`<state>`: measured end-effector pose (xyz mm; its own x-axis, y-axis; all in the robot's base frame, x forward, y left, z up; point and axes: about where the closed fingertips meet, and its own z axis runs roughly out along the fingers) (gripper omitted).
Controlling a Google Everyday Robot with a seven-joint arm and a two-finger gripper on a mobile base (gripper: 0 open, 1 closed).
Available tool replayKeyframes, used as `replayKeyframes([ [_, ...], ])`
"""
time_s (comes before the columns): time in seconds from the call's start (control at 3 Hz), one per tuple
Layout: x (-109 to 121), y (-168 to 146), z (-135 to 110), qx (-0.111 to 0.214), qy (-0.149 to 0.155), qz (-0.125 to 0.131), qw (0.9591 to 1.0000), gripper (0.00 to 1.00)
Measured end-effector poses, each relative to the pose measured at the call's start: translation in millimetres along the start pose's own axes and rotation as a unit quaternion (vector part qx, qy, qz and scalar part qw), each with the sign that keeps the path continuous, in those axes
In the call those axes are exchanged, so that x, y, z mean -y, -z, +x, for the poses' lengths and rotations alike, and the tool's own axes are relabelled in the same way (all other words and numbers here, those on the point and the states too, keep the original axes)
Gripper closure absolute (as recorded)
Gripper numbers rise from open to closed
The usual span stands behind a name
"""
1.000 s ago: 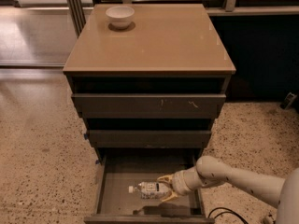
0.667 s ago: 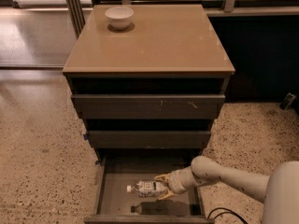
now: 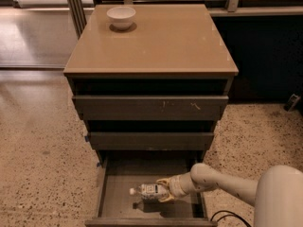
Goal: Place blue plastic bottle into bottom drawer
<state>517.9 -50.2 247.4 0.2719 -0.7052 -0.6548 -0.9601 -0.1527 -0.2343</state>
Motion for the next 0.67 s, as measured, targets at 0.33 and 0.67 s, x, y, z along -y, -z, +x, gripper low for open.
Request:
replayKeyframes([
  [0.33, -10, -29, 22, -0.013, 0.005, 0.006, 0.9999, 1.00],
  [0.67, -17, -65, 48, -0.028, 0.012, 0.007, 0.9995, 1.00],
])
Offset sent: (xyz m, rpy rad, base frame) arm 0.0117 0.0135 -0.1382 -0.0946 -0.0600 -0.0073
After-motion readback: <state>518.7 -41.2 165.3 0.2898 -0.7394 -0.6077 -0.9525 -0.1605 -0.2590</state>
